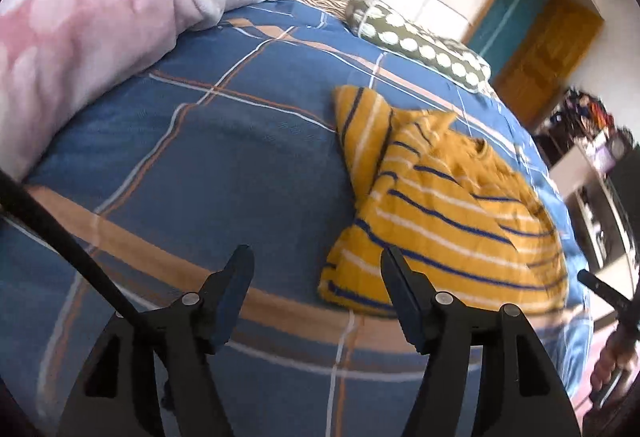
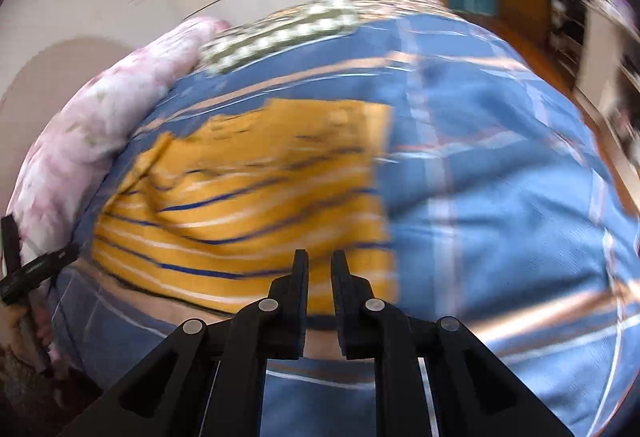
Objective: Fold small clothes
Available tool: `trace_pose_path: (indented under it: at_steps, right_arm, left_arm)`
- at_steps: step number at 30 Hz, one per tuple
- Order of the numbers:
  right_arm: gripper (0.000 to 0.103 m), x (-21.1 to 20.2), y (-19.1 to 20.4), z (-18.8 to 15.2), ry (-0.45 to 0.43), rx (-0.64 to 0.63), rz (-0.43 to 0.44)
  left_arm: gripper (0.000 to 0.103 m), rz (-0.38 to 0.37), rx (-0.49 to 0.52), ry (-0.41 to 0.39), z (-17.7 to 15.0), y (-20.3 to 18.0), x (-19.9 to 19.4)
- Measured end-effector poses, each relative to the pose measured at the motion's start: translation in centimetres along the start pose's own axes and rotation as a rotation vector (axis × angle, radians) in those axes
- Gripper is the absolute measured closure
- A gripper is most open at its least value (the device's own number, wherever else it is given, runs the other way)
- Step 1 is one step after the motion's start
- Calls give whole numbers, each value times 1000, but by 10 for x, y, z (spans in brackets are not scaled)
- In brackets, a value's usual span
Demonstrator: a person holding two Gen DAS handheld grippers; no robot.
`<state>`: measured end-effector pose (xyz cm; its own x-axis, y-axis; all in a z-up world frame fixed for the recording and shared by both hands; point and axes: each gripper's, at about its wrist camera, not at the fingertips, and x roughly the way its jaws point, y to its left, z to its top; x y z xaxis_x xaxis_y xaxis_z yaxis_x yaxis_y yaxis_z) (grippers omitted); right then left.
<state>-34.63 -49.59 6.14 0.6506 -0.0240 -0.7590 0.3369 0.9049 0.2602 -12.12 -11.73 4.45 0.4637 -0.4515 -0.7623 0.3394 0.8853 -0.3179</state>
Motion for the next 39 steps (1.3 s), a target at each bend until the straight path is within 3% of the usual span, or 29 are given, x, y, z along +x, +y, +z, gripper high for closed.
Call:
trace_pose_path:
  at_steps: [6,9,12,17,21,23,26,29,36,39]
  right_arm:
    - [90,73,121,37,57,-143,33]
    - [90,125,171,61,86,-163,30]
    - [90,183,212,82,144,-220,-35]
    - [90,238,274,114,142,-335,-109]
    - [90,277,307,124,226,-405,-140]
    - [89,277,313,128,210,-420,-155]
    - [82,260,320,135,200,-392,-80]
    - [57,224,322,132,129,-367,-38]
    - [53,126,269,75,39,-317,-38]
    - [49,91,230,42,7,-249,-74]
  left_arm:
    - [32,152,61,-121,-15,12,15]
    - [32,71,3,-122,-24,34,15]
    - [26,-30,-81,-129,-21,53,13]
    - [22,-56,-84,-116,-19,53,16]
    - [22,-38,-70,-105,-18,49,19]
    - [21,-37,-71,-99,-16,49,20]
    - [21,-30,-70,-93,-15,47,22]
    - [21,-6,-57,-87,-14,44,23]
    - [21,98,0,-64,-10,30,28]
    - [21,130,3,-114,-10,24,16]
